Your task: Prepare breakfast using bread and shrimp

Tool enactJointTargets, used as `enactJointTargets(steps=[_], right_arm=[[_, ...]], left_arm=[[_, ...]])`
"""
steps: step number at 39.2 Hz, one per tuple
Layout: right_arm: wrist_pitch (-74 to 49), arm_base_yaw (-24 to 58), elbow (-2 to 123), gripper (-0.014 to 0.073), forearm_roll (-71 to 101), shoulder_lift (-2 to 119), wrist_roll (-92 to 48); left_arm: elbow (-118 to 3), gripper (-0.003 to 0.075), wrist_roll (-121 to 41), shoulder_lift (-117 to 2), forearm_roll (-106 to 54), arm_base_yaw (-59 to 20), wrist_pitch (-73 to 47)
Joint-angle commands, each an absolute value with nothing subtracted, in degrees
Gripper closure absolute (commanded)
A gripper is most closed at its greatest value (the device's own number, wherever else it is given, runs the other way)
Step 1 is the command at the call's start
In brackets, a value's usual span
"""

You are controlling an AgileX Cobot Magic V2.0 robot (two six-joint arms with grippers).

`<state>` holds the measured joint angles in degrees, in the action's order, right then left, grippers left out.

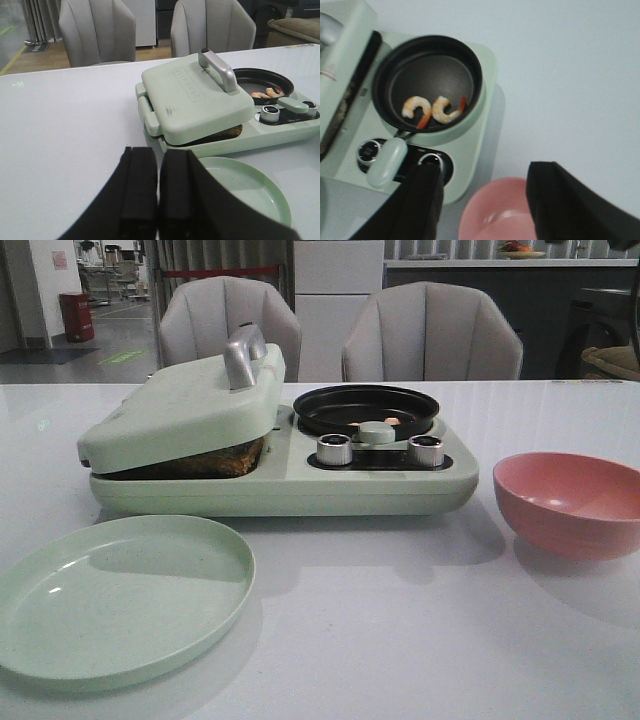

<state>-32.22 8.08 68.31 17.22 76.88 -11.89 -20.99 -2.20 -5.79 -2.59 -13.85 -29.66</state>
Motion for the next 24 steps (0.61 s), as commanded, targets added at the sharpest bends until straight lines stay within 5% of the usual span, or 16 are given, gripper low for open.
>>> enactJointTargets(steps=[1, 24], right_arm=[[-23.96, 10.89, 65.41, 0.0113, 17.67, 69.63, -12.94], [-4.98, 21.85, 29.48, 0.0113, 18.15, 26.87, -12.88]], left_arm=[[-22.54, 0.0606, -1.55, -6.53, -3.18, -14.29, -25.09], [-22.54, 0.0606, -1.55, -6.53, -3.43, -14.29, -24.86]])
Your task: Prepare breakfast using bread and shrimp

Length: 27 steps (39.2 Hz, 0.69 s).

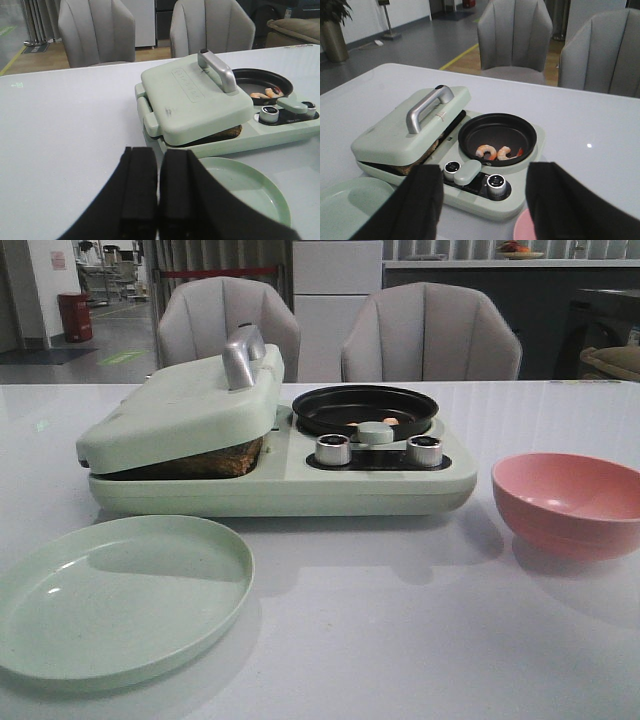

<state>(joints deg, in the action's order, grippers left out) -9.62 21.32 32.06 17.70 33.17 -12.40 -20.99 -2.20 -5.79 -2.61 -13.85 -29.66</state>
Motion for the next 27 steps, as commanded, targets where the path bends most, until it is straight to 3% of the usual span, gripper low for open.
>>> enactJointTargets(steps=[1, 9, 13, 27], right_arm=[[-5.86, 21.85, 28.04, 0.0113, 18.15, 24.33, -12.88], [-20.6, 21.85, 19.93, 0.0113, 17.85, 6.2, -12.88], [-20.63, 21.85, 18.29, 0.0113, 17.26, -1.36, -12.88], [-17.58, 21.94, 14.55, 0.0113, 17.26, 0.86, -12.88]], left_arm=[[-22.54, 0.0606, -1.55, -6.53, -3.7, -14.29, -24.86], [-22.54, 0.0606, -1.55, -6.53, -6.41, -14.29, -24.86], [-22.54, 0.0606, -1.55, -6.53, -8.41, -14.29, -24.97], [-22.51, 0.0606, -1.55, -6.53, -8.4, -14.29, -25.08]])
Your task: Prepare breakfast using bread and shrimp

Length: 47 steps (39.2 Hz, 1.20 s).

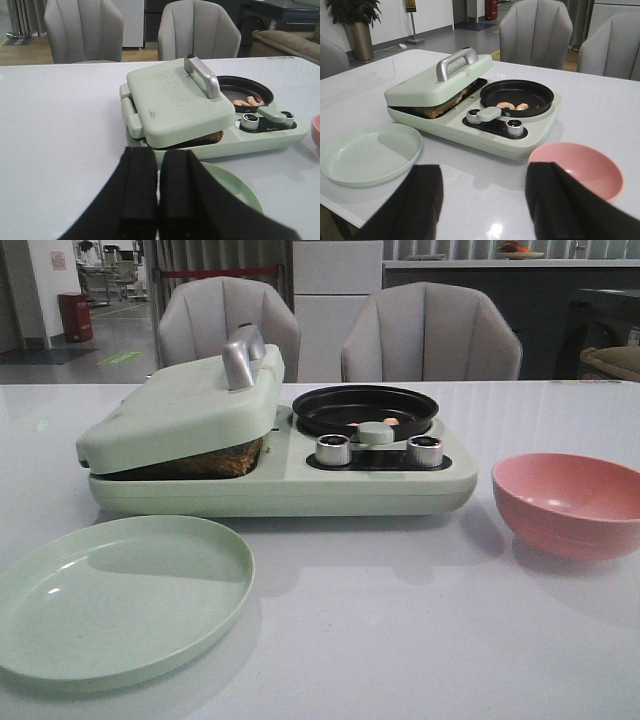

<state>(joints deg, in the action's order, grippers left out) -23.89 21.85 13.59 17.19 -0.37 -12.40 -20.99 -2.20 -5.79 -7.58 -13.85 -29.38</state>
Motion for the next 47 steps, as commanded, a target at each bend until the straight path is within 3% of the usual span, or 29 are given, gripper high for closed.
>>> enactJointTargets(steps=[1, 5, 11, 14, 47], right_arm=[[-17.22, 21.94, 14.41, 0.0115, 17.26, 0.86, -12.88], [-15.53, 21.94, 13.75, 0.0178, 17.15, 0.86, -12.88], [-15.23, 21.94, 13.67, 0.0469, 17.12, 0.86, -12.88], [-14.84, 21.94, 13.67, 0.0433, 17.12, 0.86, -12.88], [-15.07, 21.94, 13.67, 0.0441, 17.25, 0.86, -12.88]], left_arm=[[-22.51, 0.0606, -1.55, -6.53, -8.4, -14.29, -25.08], [-22.51, 0.0606, -1.55, -6.53, -8.4, -14.29, -25.08], [-22.51, 0.0606, -1.55, -6.53, -8.4, -14.29, -25.08], [-22.51, 0.0606, -1.55, -6.53, -8.4, -14.29, -25.08], [-22.4, 0.0606, -1.55, -6.53, -5.98, -14.29, -24.98]])
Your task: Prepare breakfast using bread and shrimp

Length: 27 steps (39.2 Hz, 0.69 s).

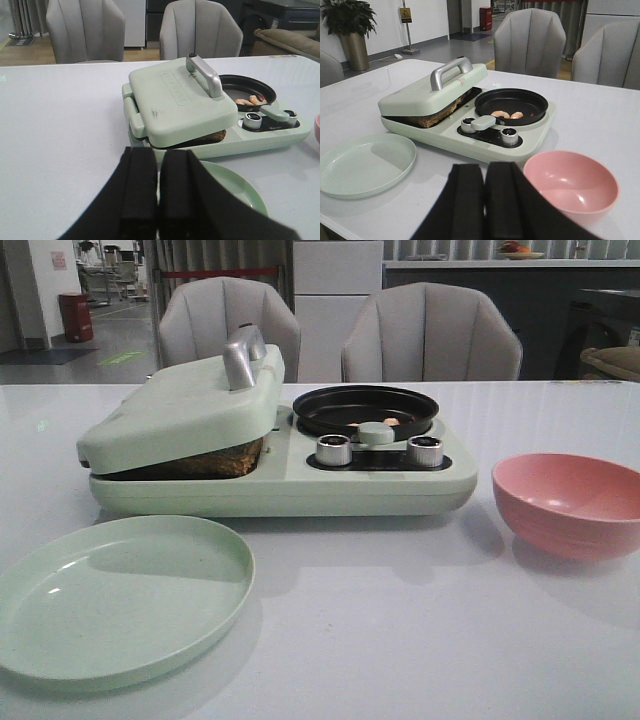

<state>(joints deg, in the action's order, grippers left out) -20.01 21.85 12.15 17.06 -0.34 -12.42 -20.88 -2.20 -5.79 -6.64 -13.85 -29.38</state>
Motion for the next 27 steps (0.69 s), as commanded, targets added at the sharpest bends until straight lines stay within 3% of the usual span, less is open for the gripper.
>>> enactJointTargets(steps=[1, 19, 27], right_arm=[[-15.07, 21.94, 13.67, 0.0441, 17.25, 0.86, -12.88], [-15.07, 21.94, 13.67, 0.0441, 17.25, 0.86, -12.88], [-15.07, 21.94, 13.67, 0.0441, 17.25, 0.86, -12.88]], left_arm=[[-22.28, 0.0606, -1.55, -6.53, -5.84, -14.29, -24.98], [-5.59, 0.0606, 7.65, -6.29, 5.08, -8.4, 2.31], [-0.27, 0.0606, 7.65, -3.54, 4.83, -8.4, 6.73]])
